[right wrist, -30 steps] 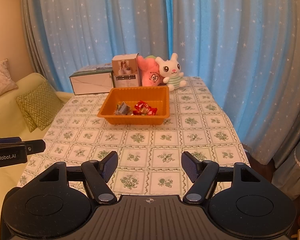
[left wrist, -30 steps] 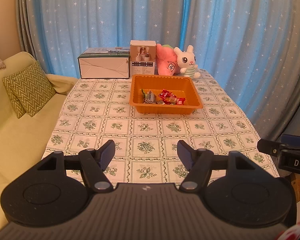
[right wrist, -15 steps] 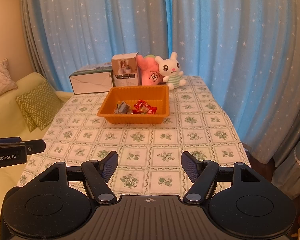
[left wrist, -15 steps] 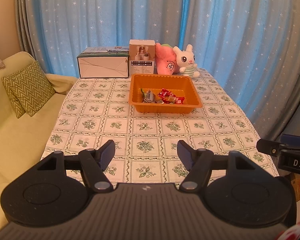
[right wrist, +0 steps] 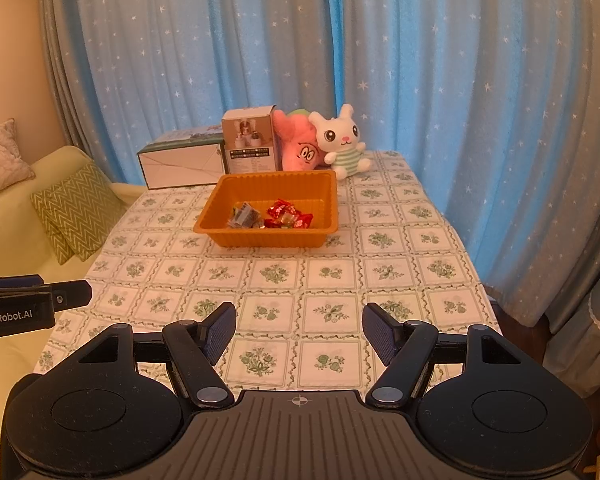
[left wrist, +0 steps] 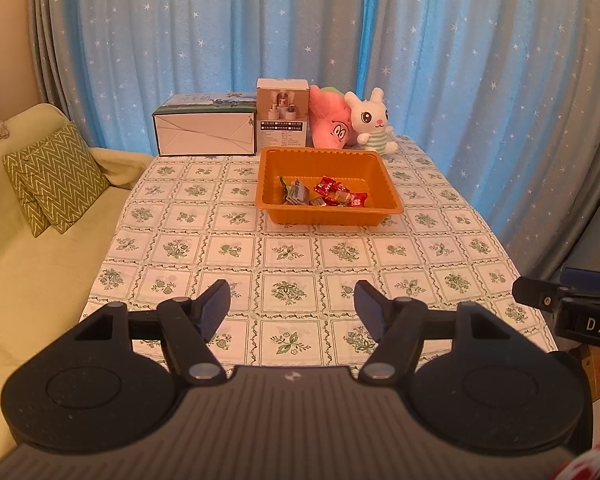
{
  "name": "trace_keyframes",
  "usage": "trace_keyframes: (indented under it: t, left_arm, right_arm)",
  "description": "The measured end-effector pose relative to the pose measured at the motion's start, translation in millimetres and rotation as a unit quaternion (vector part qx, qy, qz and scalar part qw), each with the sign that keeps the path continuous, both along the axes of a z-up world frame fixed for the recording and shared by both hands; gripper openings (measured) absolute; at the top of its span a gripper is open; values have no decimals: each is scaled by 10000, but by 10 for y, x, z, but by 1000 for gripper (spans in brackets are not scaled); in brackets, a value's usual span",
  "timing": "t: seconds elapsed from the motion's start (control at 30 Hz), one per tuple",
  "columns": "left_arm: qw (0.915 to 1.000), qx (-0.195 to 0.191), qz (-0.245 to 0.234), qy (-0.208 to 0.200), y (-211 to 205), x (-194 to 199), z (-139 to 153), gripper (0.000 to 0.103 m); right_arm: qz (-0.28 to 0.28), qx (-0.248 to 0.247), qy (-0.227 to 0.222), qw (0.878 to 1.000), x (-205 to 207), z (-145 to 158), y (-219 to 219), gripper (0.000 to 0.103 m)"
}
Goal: Organize snacks
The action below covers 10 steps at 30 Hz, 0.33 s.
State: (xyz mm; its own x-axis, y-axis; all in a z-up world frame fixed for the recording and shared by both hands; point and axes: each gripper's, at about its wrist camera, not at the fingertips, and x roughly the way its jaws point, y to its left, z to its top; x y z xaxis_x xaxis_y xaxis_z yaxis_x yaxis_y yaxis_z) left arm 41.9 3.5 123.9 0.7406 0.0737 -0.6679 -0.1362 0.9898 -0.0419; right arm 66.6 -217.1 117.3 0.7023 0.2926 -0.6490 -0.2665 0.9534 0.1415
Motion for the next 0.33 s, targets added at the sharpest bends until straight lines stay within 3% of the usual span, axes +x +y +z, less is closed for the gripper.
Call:
trace_keyframes:
  t: [0.33]
  left_arm:
    - [10000,-69,-41,-3,-21,-23,-42,66]
  right_arm:
    - [-1,3,-1,10000,1,-10,-5,70]
